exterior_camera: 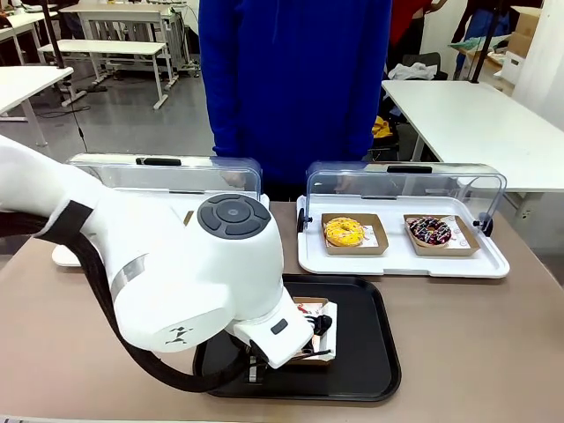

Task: Move the first donut from the left to the tray.
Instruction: Pick up the Paper togo box containing the Donut indicated by the person and place it on the Handle tray.

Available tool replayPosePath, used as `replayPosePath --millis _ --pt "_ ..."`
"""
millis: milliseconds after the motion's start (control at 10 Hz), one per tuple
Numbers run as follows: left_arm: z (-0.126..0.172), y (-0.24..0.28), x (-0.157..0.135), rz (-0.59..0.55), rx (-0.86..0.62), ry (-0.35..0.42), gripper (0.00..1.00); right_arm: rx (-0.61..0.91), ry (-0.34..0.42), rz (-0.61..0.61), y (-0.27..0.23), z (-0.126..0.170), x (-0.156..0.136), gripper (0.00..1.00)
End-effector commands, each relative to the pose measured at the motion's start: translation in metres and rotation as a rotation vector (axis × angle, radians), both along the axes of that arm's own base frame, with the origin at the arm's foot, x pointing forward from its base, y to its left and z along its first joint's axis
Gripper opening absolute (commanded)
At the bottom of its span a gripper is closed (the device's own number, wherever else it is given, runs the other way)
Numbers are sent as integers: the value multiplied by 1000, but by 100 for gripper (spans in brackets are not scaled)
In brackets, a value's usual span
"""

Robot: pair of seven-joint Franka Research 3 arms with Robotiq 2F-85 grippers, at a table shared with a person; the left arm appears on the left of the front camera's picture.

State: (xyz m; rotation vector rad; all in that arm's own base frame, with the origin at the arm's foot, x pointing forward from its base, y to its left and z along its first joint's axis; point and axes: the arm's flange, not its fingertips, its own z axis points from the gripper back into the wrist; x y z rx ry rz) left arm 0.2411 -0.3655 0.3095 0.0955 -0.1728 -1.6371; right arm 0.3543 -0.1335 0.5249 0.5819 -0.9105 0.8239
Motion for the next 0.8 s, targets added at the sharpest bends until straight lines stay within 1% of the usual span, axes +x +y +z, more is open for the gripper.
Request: replayPosePath --millis 0,100,200,300,400,500,600,700 --pt "-6 -10 4 28 26 -2 2 22 -36 9 0 1 3 100" --pt "-5 -11 4 38 24 -1 2 22 -36 9 0 1 3 100" --pt "-4 -10 5 56 24 -10 58 22 -36 9 0 1 3 100" --pt "1 -9 4 75 23 -5 58 22 -36 9 0 1 3 100" --pt "8 -8 4 92 23 -1 100 22 -36 9 0 1 3 100" --pt "18 -7 2 102 27 -1 62 22 -36 9 0 1 3 100" --pt "32 -6 1 115 32 -3 100 22 -36 9 0 1 3 100" --pt "47 -4 0 126 24 3 83 22 -36 9 0 1 3 100"
